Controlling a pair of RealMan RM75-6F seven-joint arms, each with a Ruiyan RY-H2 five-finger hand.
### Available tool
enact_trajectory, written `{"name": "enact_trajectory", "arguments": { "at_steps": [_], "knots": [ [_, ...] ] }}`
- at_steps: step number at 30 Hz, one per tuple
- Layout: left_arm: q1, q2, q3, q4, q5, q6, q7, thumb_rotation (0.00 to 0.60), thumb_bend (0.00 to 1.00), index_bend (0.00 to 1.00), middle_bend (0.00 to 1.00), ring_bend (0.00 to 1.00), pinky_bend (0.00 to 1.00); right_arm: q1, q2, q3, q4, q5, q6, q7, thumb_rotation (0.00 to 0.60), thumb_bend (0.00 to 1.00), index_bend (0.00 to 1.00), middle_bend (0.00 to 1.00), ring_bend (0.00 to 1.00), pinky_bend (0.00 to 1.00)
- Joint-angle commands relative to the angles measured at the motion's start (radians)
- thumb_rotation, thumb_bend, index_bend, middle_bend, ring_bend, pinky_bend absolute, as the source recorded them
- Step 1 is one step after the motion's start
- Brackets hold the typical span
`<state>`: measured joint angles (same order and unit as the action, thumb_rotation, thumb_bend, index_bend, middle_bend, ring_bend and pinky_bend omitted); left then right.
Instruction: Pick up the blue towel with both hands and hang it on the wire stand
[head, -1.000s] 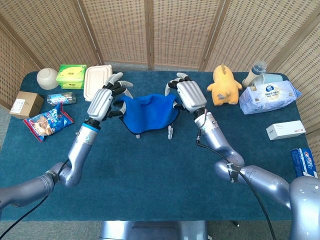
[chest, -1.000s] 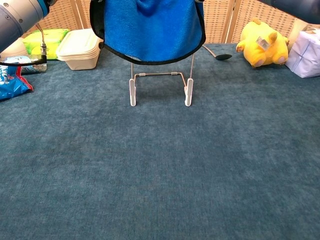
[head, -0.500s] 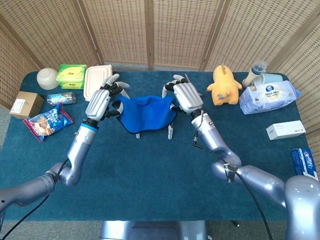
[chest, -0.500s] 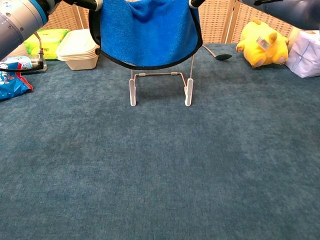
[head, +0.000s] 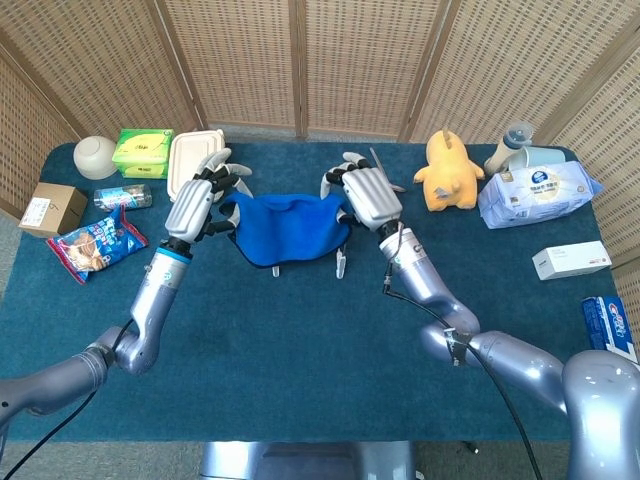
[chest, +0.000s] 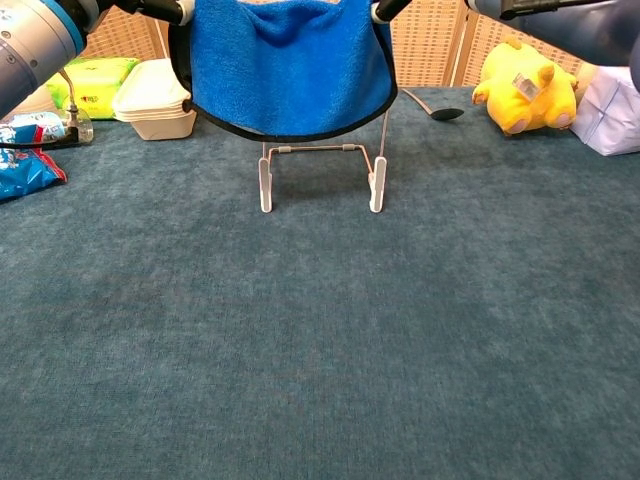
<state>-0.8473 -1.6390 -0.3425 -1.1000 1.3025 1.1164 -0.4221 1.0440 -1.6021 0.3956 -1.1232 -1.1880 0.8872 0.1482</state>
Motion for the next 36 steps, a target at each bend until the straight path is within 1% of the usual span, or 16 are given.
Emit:
{"name": "enact_trajectory", "arguments": {
  "at_steps": [1,26,36],
  "knots": [
    [0.003,0.001,0.004,-0.003,0.003,-0.001,-0.002,0.600,0.61,0.72,0.31,0.10,0.00,0.000,-0.001,-0.001,0.002,0.000,0.000,0.000,0.600,0.48,0.94,0.48,0.34,0.17],
    [-0.024,-0.028,-0.001,-0.003,0.012,-0.011,0.016,0.600,0.61,0.71,0.31,0.10,0.00,-0.034,0.031,-0.010,-0.002,0.010,0.016,-0.009,0.600,0.48,0.93,0.48,0.34,0.17],
    [-0.028,-0.033,-0.002,0.006,0.007,-0.017,0.019,0.600,0.61,0.71,0.30,0.10,0.00,-0.035,0.027,-0.010,0.012,0.015,0.010,-0.006,0.600,0.48,0.93,0.48,0.34,0.17]
  ]
}}
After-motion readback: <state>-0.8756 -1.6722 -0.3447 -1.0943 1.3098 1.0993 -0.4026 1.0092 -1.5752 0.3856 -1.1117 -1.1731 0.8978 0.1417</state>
